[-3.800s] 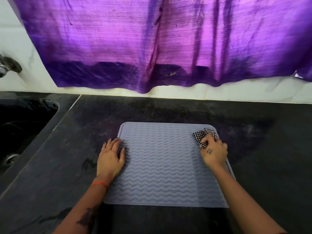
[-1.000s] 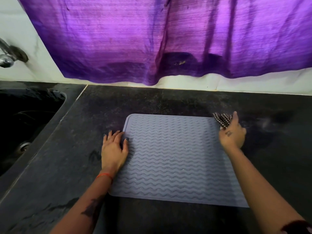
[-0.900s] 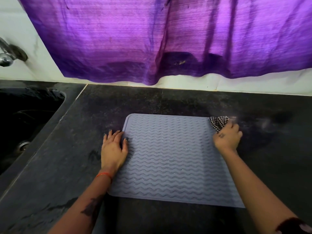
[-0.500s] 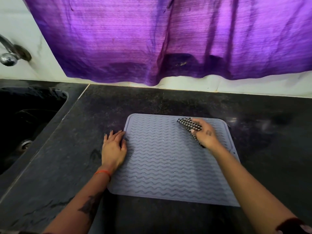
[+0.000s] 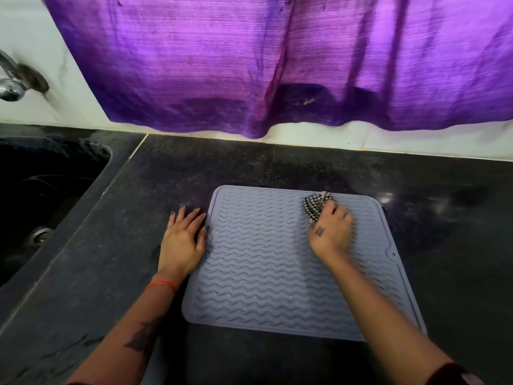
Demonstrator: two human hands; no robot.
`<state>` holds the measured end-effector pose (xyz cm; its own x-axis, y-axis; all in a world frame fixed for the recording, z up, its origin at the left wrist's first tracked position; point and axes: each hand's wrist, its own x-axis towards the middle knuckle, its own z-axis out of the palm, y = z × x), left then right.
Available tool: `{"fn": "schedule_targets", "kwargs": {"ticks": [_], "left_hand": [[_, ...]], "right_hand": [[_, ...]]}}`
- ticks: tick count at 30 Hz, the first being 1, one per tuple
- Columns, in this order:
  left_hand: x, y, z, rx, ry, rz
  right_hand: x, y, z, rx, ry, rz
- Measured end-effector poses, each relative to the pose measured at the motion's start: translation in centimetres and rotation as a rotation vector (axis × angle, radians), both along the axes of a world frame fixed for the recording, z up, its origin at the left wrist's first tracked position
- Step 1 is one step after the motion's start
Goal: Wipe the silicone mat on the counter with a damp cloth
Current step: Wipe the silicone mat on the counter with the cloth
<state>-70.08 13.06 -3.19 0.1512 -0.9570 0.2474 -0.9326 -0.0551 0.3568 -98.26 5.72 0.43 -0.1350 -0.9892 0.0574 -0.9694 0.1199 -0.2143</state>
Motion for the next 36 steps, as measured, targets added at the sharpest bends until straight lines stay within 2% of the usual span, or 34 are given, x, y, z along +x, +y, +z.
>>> {"fn": "schedule_targets", "kwargs": {"ticks": [2, 4, 7, 9, 12, 14, 20, 22, 23, 25, 26, 29, 31, 36], "left_hand": [[0.0, 0.0, -0.1, 0.008, 0.007, 0.008], [0.1, 0.1, -0.1, 0.006, 0.012, 0.008], [0.1, 0.1, 0.1, 0.000, 0.021, 0.010], [0.0, 0.1, 0.1, 0.000, 0.022, 0.014], [0.1, 0.0, 0.0, 0.003, 0.024, 0.015], [0.1, 0.0, -0.1, 0.003, 0.023, 0.016], [0.2, -0.1, -0.1, 0.024, 0.014, 0.024], [0.2, -0.1, -0.1, 0.028, 0.010, 0.026], [0.2, -0.1, -0.1, 0.026, 0.006, 0.029], [0.3, 0.0, -0.1, 0.024, -0.001, 0.036], [0.2, 0.0, -0.1, 0.023, -0.002, 0.038], [0.0, -0.1, 0.0, 0.023, -0.005, 0.042], [-0.1, -0.2, 0.0, 0.024, -0.006, 0.044], [-0.1, -0.2, 0.0, 0.033, -0.002, 0.049]], "right_hand": [[1.2, 0.0, 0.1, 0.009, -0.029, 0.123], [1.5, -0.7, 0.6, 0.051, -0.172, 0.251], [0.5, -2.1, 2.1, 0.113, -0.467, 0.209], [-0.4, -2.3, 2.5, 0.067, -0.399, 0.055], [0.3, -1.1, 1.8, 0.093, -0.116, -0.050], [1.9, -0.4, 1.2, 0.106, -0.042, -0.012], [6.9, 0.7, 0.9, 0.104, -0.076, 0.210], [6.9, -0.1, 0.7, 0.149, -0.220, 0.316], [6.4, -0.8, 0.9, 0.196, -0.353, 0.344], [5.1, -2.0, 1.6, 0.224, -0.594, 0.315], [4.3, -2.4, 1.8, 0.175, -0.596, 0.260], [3.5, -2.0, 1.8, 0.046, -0.277, 0.037], [4.4, -1.1, 1.3, 0.056, -0.110, 0.021], [8.7, -0.4, 1.2, 0.096, -0.038, 0.176]]}}
